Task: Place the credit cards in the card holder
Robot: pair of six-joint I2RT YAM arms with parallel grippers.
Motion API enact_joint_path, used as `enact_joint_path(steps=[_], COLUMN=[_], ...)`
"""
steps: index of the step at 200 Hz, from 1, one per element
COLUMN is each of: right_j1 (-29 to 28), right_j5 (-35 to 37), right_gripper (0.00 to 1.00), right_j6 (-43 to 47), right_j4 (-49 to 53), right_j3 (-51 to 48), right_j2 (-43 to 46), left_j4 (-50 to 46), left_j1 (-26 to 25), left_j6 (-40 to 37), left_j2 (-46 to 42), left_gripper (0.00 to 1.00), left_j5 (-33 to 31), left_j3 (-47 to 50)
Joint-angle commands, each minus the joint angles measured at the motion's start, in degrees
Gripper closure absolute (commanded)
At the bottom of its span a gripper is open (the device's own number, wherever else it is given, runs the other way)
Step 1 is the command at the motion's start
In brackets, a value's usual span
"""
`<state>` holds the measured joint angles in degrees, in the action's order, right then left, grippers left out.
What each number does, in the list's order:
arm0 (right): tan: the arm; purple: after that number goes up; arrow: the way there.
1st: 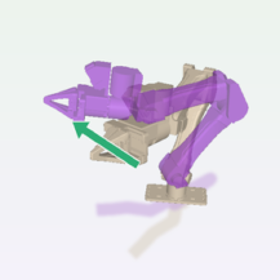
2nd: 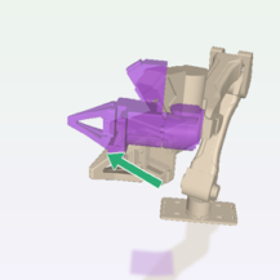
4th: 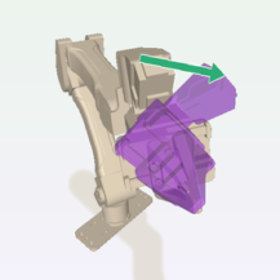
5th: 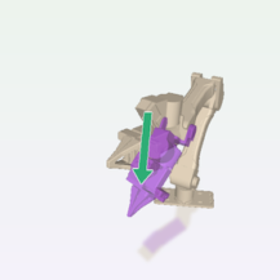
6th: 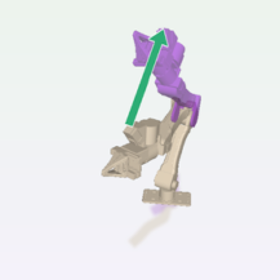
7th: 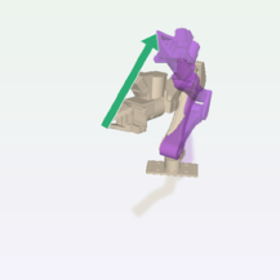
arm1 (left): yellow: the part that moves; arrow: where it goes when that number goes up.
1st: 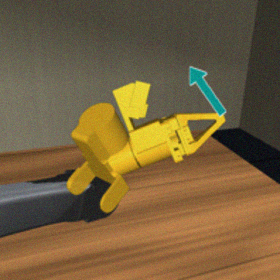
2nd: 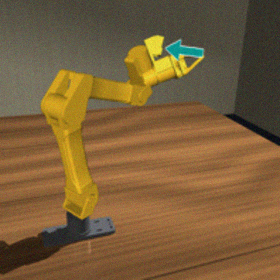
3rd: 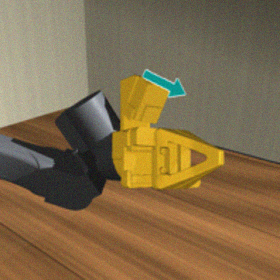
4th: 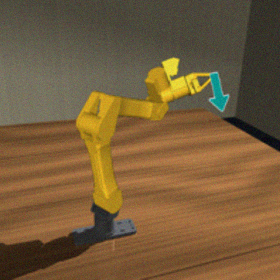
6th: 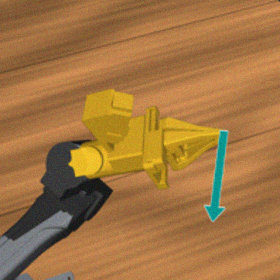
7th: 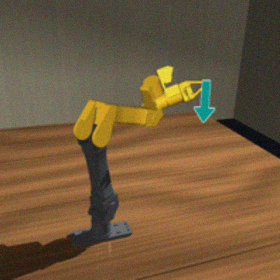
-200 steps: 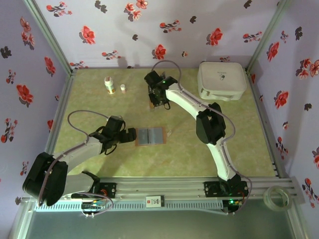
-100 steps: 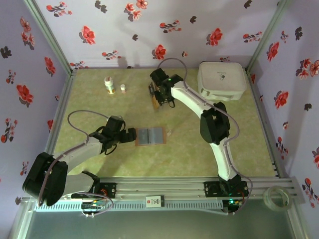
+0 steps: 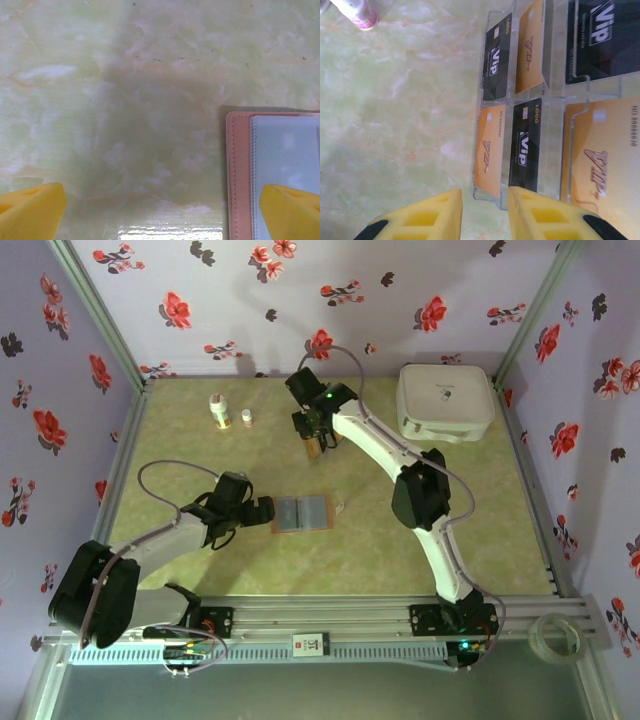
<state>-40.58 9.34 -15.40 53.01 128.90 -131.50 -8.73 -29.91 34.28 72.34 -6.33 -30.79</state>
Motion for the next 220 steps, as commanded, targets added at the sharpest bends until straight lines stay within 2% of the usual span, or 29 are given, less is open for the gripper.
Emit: enact_joint_path(steps=[1,128,220], right_j1=[-0.3,-0.7,-0.6], right_j5=[2.3,6.1,4.8], right_gripper=[0.71,0.71,0.71], right_j6=[0.8,1.9,2.3], right_j4=[3.3,5.3,6.0], right_j3=[2.9,7.8,9.9], right_j2=[-3.6,-11.6,-14.3], left_j4=[0.6,1.2,2.4], left_j1=[0.6,1.0,1.8], left_j6=[-1.0,-1.1,-0.7], left_j2=[1.0,1.8,2.1], left_gripper=[0.0,0.0,0.0], left_j5=[0.5,0.9,1.9], left_j3=[-1.7,-1.8,-0.5])
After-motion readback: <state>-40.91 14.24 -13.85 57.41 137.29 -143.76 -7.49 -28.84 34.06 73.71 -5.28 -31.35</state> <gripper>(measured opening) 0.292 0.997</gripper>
